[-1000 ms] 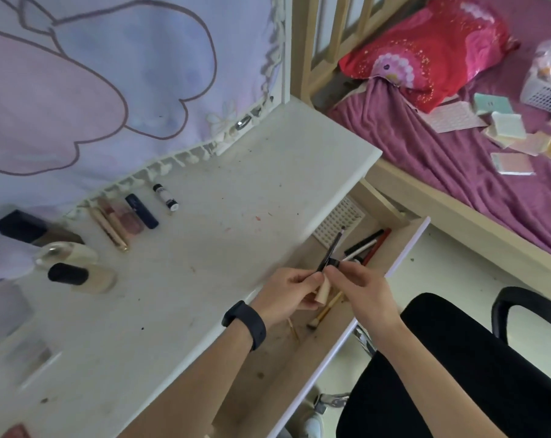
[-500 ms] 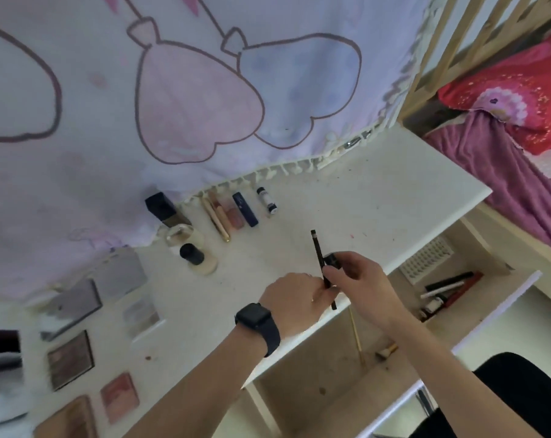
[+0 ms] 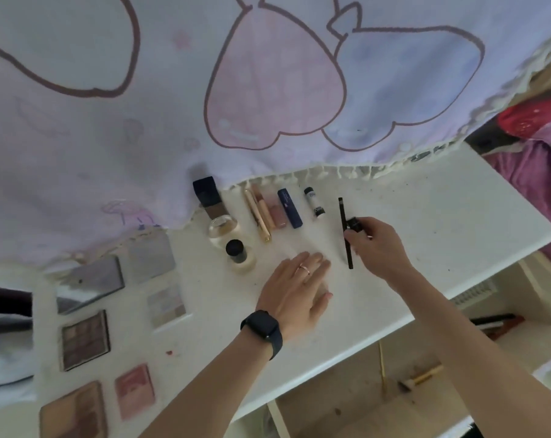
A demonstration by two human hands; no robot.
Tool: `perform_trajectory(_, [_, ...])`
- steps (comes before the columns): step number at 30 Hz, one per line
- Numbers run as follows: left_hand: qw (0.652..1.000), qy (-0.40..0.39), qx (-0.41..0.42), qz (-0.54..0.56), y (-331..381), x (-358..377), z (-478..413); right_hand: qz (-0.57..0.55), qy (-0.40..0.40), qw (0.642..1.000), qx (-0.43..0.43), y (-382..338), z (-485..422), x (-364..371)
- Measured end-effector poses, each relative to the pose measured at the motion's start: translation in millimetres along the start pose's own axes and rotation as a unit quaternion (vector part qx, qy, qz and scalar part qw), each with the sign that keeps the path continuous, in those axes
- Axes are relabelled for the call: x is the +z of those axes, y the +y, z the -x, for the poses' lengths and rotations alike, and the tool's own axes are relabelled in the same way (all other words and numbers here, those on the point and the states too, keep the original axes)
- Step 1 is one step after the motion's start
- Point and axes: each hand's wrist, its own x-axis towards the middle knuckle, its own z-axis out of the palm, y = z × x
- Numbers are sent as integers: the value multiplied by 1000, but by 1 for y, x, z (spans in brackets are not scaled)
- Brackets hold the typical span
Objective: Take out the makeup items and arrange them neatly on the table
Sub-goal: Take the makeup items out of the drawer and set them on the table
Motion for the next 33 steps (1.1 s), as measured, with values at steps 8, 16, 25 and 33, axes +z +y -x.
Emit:
perform_trajectory(8, [1000, 17, 1, 10, -7, 16, 7, 164, -29, 985, -34, -40, -63, 23])
perform_trajectory(16, [999, 31, -3, 12, -6, 17, 7, 111, -1, 993, -43, -45, -64, 32])
perform_trajectory(25, [999, 49, 2, 7, -5, 16, 7, -1, -23, 999, -39, -34, -52, 28])
perform_trajectory(33, [999, 20, -6, -41, 0, 9, 6, -127, 68, 989, -16, 12, 24, -32])
